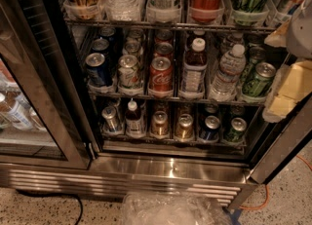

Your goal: Pick orange can from bottom shelf of fridge

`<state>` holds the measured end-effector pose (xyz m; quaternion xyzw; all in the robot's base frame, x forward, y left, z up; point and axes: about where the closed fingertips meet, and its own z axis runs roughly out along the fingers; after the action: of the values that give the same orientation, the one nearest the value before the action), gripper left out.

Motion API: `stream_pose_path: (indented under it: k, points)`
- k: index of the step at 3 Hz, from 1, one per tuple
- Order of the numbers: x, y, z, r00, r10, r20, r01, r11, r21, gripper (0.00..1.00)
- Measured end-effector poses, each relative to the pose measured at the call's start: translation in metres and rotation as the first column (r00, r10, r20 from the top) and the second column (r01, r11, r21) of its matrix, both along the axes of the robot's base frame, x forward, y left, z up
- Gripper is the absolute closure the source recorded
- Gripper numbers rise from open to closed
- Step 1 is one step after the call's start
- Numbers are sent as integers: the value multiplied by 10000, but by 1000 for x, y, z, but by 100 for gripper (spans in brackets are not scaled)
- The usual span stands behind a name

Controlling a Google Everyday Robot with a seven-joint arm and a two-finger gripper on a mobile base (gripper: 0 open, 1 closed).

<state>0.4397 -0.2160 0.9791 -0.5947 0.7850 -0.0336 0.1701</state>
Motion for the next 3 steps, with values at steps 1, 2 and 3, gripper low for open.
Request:
stream_pose_path:
  k: [1, 2, 3]
  points:
    - [-17, 20, -13, 9960, -892, 12, 883, 9885, 1225, 0]
    - [-42, 54, -47, 9746, -2184, -504, 2233, 9265, 3030, 0]
    - [-43, 61, -72, 9653, -2498, -764, 2604, 8980, 3546, 0]
